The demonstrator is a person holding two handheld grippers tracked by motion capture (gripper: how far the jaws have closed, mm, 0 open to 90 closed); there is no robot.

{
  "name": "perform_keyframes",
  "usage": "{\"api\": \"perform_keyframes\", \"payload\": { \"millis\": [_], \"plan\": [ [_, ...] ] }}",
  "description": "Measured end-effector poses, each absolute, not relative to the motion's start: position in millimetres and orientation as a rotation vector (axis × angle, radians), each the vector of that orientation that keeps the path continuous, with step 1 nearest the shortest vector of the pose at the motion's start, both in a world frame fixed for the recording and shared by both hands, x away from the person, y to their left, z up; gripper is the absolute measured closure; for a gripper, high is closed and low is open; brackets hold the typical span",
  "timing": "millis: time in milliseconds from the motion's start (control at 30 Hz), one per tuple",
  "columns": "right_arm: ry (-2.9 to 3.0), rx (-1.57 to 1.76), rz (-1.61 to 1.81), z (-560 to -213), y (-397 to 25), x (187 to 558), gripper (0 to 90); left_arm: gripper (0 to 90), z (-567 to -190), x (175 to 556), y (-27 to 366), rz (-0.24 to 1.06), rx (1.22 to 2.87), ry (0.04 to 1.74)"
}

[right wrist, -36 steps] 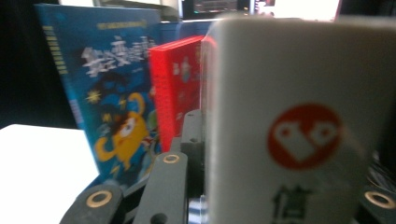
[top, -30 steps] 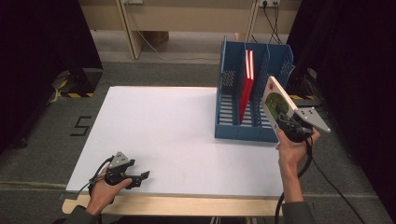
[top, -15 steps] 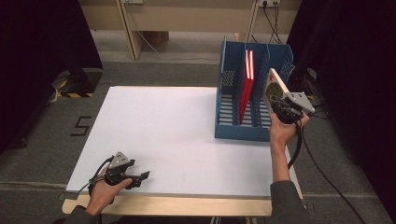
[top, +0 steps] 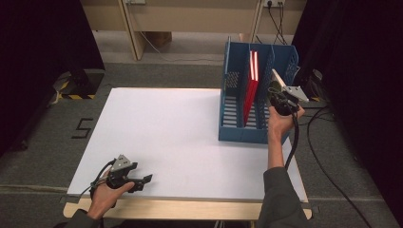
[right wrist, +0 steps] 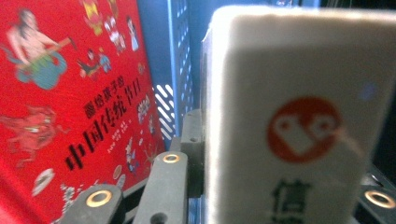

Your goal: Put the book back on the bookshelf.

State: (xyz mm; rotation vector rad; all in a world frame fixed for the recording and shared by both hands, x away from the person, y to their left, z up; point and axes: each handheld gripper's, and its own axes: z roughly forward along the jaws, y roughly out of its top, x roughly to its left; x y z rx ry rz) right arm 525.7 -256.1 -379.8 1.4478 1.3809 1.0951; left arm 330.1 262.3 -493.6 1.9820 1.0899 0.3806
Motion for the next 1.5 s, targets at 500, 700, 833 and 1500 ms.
{"api": "perform_keyframes", "payload": {
  "millis": [500, 700, 833, 1500],
  "plan": [
    [1.460, 1.504, 1.016, -393.3, -249.4, 554.3, 76.0, 18.0, -494.1, 328.9, 261.2, 0.375, 1.987, 1.086],
    [1.471, 1.523, 1.000, -395.4, -248.5, 557.4, 75.9, 18.0, -493.3, 328.5, 262.5, 0.377, 1.979, 1.088],
    [1.479, 1.536, 0.991, -398.0, -248.5, 558.8, 75.6, 18.0, -493.0, 328.6, 262.7, 0.376, 1.982, 1.088],
    [1.522, 1.560, 1.014, -395.7, -253.6, 550.4, 72.2, 17.9, -494.1, 328.9, 262.2, 0.380, 1.978, 1.091]
  ]
}}
